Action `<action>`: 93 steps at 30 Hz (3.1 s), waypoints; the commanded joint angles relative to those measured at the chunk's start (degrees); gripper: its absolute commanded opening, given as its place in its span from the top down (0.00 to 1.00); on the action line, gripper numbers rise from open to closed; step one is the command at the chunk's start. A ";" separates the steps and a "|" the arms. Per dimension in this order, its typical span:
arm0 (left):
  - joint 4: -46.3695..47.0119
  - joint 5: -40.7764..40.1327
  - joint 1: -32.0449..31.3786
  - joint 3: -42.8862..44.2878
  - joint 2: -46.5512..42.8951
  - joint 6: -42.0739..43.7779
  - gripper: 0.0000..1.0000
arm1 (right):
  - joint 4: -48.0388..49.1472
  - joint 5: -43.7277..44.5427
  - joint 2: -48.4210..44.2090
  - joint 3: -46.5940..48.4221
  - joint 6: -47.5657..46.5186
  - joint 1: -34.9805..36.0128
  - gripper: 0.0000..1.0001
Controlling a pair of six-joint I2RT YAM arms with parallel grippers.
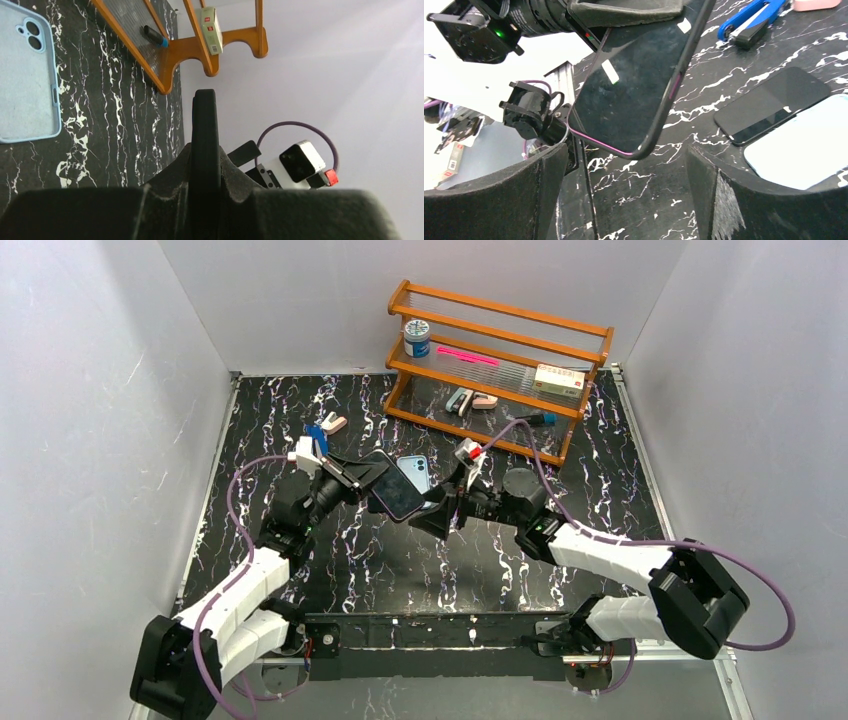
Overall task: Take the phone out of the phone case
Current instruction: Remove the phone case from the phone.
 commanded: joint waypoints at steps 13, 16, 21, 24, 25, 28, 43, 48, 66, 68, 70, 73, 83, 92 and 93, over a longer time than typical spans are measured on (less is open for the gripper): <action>-8.08 25.54 4.06 15.23 2.07 23.61 1.00 | -11.62 -16.27 -2.55 5.21 -12.51 -5.02 0.08; -7.49 28.21 4.12 15.90 2.62 25.03 1.00 | -11.77 -19.67 -1.78 6.60 -13.20 -5.05 0.11; -5.41 31.92 4.12 16.55 2.92 25.36 1.00 | -11.17 -24.90 -0.10 8.71 -14.48 -5.03 0.18; -4.98 33.17 4.10 17.01 2.60 25.32 1.00 | -11.12 -27.87 0.89 10.17 -14.94 -5.02 0.23; -4.84 33.43 4.05 17.08 2.56 25.23 1.00 | -11.16 -28.63 1.15 10.53 -15.01 -5.05 0.25; -4.01 34.12 4.13 17.07 2.34 24.70 1.00 | -11.29 -30.89 1.96 11.61 -15.29 -5.05 0.30; 0.33 35.12 3.97 16.06 2.34 21.94 1.00 | -8.30 -35.24 4.09 13.68 -12.90 -4.92 0.62; 0.74 35.24 3.89 15.51 2.36 21.94 1.00 | -6.23 -35.83 4.53 13.89 -10.66 -4.92 0.61; 1.45 36.07 3.78 14.98 1.33 21.72 1.00 | -2.84 -36.17 6.50 14.38 -7.07 -4.96 0.78; 1.45 35.47 3.78 14.98 1.57 20.23 1.00 | -4.60 -36.36 6.40 14.51 -9.38 -4.96 0.88; 1.72 35.06 3.71 14.92 2.12 18.38 1.00 | -6.21 -36.30 6.06 14.45 -12.26 -4.90 0.97; 2.33 33.52 3.77 14.46 2.41 15.63 1.00 | -8.74 -36.45 5.93 14.55 -16.87 -4.96 0.99; 5.13 33.96 3.20 14.09 2.91 8.78 1.00 | -16.66 -34.27 7.87 19.22 -27.30 -4.84 0.99; 6.93 33.90 2.89 13.01 2.41 8.00 1.00 | -20.92 -31.59 7.69 21.65 -28.72 -4.99 0.99; 6.90 33.73 2.88 12.95 2.26 8.63 1.00 | -20.89 -31.35 7.26 20.90 -28.48 -4.99 0.97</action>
